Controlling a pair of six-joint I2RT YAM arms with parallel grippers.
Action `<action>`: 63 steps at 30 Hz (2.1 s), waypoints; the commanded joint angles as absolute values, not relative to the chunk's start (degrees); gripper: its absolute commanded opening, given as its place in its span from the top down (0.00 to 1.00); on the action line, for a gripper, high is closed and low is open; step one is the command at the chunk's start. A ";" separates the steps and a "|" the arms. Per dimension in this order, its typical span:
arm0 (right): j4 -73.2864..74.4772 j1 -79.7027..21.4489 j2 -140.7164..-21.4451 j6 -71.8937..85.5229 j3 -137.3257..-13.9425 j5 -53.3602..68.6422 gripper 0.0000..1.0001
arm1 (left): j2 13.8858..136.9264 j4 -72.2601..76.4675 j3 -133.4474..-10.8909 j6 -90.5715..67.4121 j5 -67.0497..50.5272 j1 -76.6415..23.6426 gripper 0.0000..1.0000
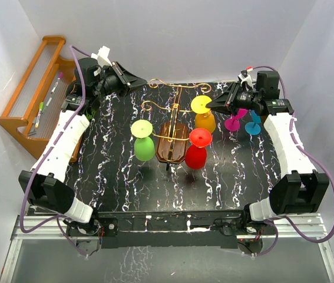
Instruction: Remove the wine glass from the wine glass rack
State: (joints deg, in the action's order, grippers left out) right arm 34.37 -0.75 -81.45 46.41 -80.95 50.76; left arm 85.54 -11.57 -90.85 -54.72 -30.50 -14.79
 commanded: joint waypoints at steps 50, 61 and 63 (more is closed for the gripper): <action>27.86 -5.52 -73.22 8.94 -96.40 19.88 0.92 | 90.81 12.71 -94.45 -74.07 -40.10 -14.64 0.03; -6.22 -22.91 -75.21 -29.77 -85.89 22.91 0.92 | 92.10 17.42 -99.52 -82.79 -46.45 -14.58 0.04; -7.20 -26.54 -76.28 -36.65 -85.13 20.45 0.92 | 93.86 8.56 -105.10 -79.49 -47.84 -14.55 0.09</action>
State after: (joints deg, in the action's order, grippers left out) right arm 6.02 -21.28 -75.57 -17.23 -85.45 22.57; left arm 93.80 17.65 -94.80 -83.35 -43.20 -14.74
